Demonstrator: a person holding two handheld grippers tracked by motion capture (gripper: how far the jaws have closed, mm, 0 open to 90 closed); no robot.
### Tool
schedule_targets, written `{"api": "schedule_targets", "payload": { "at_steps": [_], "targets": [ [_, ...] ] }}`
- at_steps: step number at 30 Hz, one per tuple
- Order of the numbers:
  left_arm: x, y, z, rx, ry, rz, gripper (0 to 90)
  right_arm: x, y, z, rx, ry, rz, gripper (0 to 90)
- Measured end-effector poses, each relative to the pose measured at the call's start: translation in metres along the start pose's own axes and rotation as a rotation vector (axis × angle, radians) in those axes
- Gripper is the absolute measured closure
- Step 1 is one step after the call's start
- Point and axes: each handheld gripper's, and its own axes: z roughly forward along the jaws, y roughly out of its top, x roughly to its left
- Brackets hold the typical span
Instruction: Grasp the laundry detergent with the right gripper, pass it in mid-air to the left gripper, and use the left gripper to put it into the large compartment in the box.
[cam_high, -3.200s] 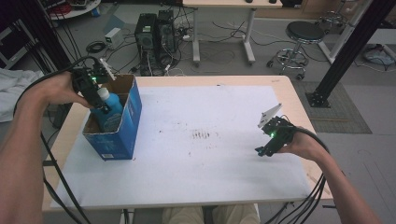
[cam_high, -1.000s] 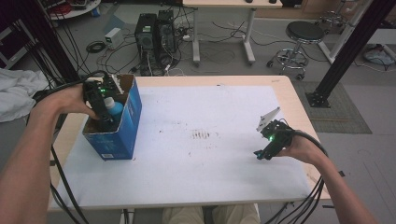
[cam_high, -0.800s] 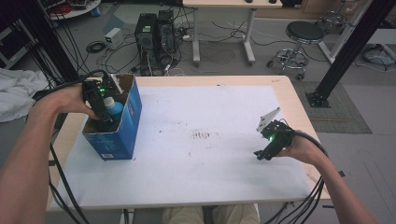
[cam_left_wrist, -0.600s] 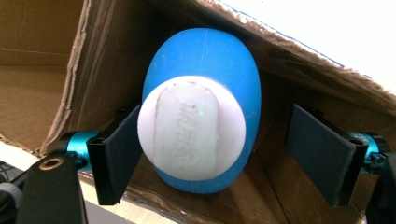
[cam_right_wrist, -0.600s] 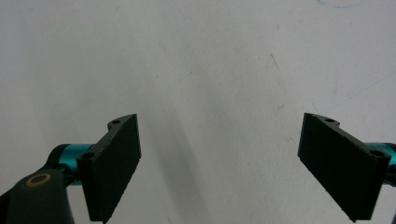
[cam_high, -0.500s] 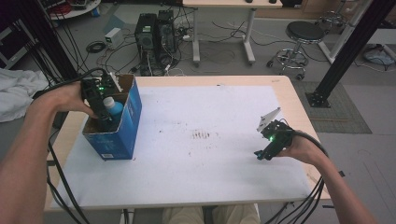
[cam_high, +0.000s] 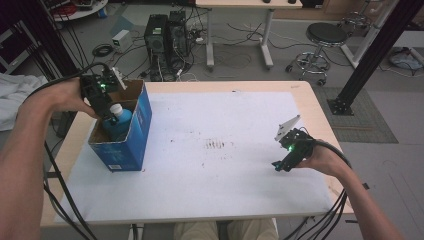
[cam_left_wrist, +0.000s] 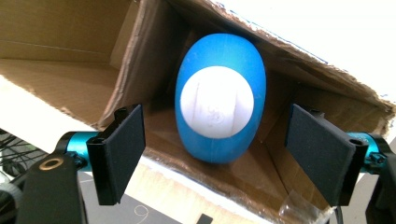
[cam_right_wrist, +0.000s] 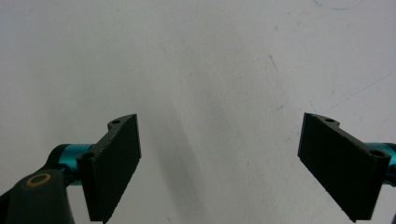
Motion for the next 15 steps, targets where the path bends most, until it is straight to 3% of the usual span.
{"api": "schedule_targets", "payload": {
  "at_steps": [9,15],
  "targets": [
    [-0.001,0.005,-0.022,-0.006,0.031,0.002,20.5,0.000,0.000,-0.001,-0.003,-0.002,0.001,12.4],
    [-0.005,0.014,-0.046,-0.020,0.059,0.025,20.5,-0.001,0.000,-0.002,-0.002,-0.004,-0.002,12.4]
  ]
}}
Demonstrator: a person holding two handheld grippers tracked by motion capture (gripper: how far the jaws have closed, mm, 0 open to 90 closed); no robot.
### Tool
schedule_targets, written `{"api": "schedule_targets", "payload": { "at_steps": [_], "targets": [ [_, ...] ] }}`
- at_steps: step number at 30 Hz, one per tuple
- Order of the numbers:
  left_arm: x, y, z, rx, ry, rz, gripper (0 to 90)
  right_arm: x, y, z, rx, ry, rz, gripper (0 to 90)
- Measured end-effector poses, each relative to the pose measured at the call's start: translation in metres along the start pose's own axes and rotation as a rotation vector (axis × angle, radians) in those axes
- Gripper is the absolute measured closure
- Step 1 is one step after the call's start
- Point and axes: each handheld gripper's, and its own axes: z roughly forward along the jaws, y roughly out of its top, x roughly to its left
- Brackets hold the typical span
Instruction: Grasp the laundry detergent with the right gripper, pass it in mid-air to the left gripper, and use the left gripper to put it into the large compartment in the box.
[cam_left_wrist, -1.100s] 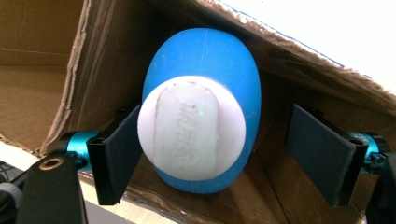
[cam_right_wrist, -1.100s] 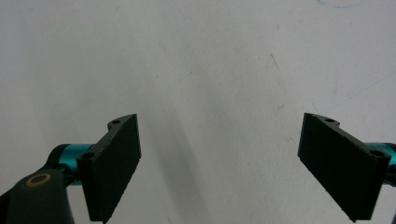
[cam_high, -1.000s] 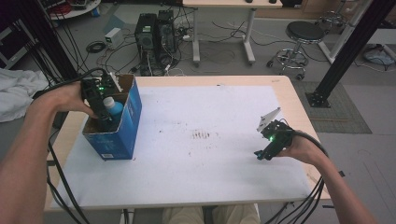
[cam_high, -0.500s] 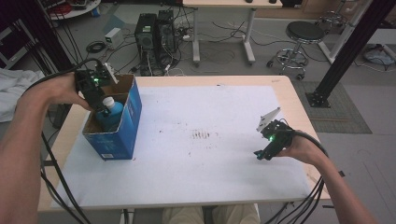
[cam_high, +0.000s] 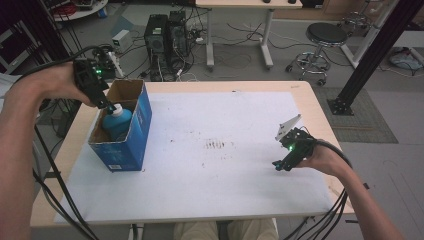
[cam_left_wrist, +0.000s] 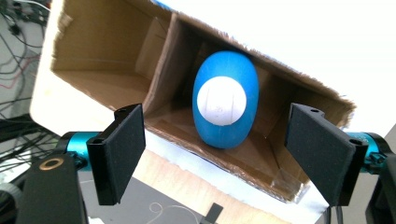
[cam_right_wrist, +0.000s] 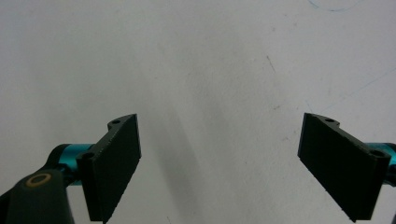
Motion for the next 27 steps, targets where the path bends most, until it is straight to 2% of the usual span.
{"api": "schedule_targets", "payload": {
  "at_steps": [3,7,9,12,19,23,27],
  "targets": [
    [-0.003,0.008,-0.014,-0.017,0.013,0.014,20.5,0.000,0.000,0.000,-0.002,-0.001,0.001,12.4],
    [-0.011,0.023,-0.029,-0.039,0.019,0.053,20.6,0.000,0.000,-0.001,-0.002,-0.002,0.002,12.4],
    [-0.016,0.031,-0.032,-0.061,0.009,0.068,20.6,0.000,0.001,-0.001,-0.002,-0.004,0.002,12.4],
    [-0.028,0.048,-0.032,-0.074,-0.008,0.118,20.6,0.001,0.003,-0.002,-0.001,-0.004,-0.006,12.4],
    [-0.052,0.087,-0.016,-0.060,-0.016,0.211,20.5,0.002,0.004,-0.002,-0.001,-0.006,-0.008,12.4],
    [-0.064,0.108,0.003,-0.056,-0.044,0.239,19.9,0.003,0.005,-0.002,0.000,-0.005,-0.010,12.4],
    [-0.074,0.124,0.025,-0.053,-0.088,0.249,17.1,0.004,0.005,-0.001,0.000,-0.006,-0.012,12.4]
  ]
}}
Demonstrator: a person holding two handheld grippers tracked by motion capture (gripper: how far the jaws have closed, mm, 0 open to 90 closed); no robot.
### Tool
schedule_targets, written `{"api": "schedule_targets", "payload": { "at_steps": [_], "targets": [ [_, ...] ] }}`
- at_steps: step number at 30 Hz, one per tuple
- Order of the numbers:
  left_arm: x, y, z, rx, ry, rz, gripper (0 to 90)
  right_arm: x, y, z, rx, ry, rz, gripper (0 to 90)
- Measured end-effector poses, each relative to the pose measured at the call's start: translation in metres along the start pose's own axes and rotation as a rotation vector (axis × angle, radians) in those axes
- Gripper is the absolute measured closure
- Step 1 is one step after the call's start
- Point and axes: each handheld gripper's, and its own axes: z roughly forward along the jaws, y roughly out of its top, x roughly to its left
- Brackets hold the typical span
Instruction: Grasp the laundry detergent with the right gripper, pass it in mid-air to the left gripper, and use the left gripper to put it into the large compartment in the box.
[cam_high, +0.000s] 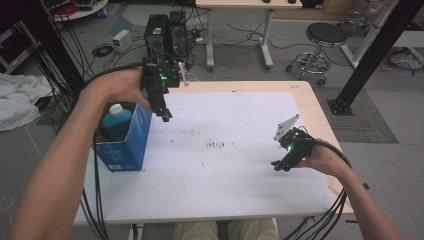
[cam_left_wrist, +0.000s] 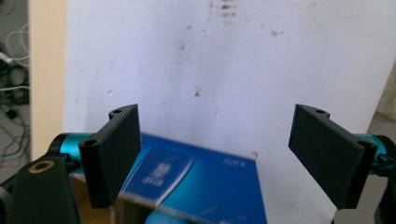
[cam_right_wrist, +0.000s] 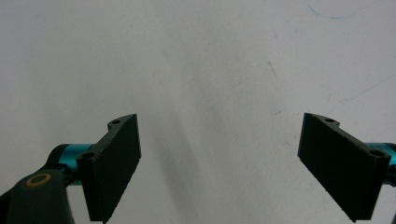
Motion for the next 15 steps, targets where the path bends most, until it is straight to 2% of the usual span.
{"api": "schedule_targets", "payload": {
  "at_steps": [5,15],
  "targets": [
    [-0.006,0.013,0.027,0.011,-0.035,0.015,17.1,0.000,-0.001,-0.001,0.002,-0.002,-0.001,12.4],
    [-0.019,0.025,0.068,0.024,-0.037,0.022,17.1,-0.004,0.001,-0.008,0.007,-0.020,0.002,12.4]
  ]
}}
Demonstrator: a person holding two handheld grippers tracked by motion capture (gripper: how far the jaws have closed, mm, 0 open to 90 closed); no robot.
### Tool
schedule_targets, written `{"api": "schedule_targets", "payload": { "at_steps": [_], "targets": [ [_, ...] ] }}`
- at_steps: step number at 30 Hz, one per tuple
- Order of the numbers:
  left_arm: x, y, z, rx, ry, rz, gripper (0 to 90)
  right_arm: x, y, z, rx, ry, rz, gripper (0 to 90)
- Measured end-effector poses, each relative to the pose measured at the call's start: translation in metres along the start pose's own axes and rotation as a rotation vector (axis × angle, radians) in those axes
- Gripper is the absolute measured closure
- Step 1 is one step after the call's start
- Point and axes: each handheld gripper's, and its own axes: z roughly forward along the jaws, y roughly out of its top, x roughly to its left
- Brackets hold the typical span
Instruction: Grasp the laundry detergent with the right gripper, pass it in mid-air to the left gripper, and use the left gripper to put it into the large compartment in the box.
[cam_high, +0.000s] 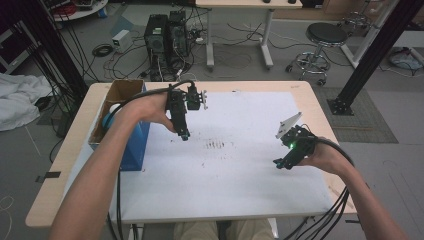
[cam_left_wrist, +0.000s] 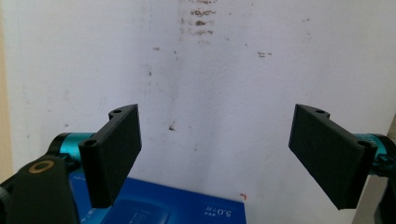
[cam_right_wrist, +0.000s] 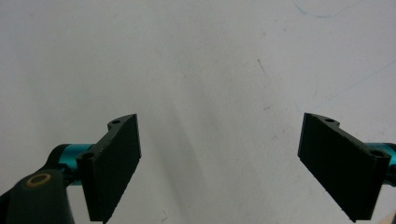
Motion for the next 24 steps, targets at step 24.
{"api": "schedule_targets", "payload": {
  "at_steps": [24],
  "targets": [
    [-0.016,0.003,0.046,0.022,-0.038,-0.008,17.1,-0.006,0.011,-0.012,0.005,-0.026,-0.003,12.4]
  ]
}}
